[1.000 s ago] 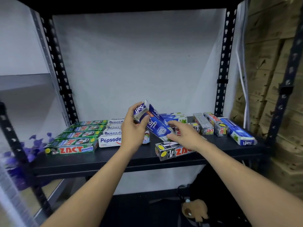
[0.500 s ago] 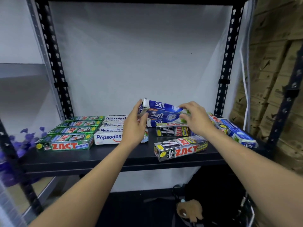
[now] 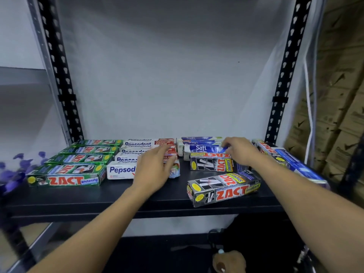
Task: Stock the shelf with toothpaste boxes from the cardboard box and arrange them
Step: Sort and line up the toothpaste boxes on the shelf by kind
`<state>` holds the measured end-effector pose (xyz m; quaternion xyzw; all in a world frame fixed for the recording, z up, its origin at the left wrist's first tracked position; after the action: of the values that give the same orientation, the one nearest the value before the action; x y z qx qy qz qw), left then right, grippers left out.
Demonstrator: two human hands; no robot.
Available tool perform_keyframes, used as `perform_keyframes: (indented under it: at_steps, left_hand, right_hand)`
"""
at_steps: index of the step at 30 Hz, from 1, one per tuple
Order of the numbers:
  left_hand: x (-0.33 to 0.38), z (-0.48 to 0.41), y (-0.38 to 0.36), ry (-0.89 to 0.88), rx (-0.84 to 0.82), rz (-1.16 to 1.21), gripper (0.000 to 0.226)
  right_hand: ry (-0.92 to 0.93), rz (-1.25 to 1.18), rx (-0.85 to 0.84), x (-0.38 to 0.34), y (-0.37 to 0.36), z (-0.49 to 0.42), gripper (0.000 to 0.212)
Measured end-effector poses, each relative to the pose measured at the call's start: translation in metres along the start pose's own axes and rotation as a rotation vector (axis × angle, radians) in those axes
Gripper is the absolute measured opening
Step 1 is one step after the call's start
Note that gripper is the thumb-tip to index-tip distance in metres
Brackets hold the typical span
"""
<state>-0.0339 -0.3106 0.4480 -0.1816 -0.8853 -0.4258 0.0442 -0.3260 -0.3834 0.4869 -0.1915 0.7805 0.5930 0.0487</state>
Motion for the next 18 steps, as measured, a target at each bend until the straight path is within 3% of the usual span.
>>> perform_keyframes:
  at_steps: [4, 10, 18]
  left_hand:
    - [-0.02, 0.021, -0.006, 0.045, 0.029, -0.101, 0.063]
    - [-0.011, 0.035, -0.008, 0.022, 0.022, -0.167, 0.053]
    - [-0.012, 0.034, -0.007, 0.032, -0.023, -0.158, 0.055]
  right_hand:
    - [-0.054, -0.038, -0.104, -0.002, 0.003, -0.008, 0.038]
    - [-0.044, -0.065, -0.155, -0.014, -0.016, -0.004, 0.061]
    - [0.011, -0.039, -0.198, -0.015, -0.014, 0.012, 0.058]
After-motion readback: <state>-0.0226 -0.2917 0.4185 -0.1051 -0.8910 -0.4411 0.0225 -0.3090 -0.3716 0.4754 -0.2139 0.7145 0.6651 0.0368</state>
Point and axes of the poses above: each hand's wrist, its own z-axis away from the middle knuckle, its own y-axis out of the back of the hand, x = y × z, the point moved 1 cm from there along -z, towards the middle knuckle, and after that the axes turned 4 degrees about -z, right-handed, at the moved point
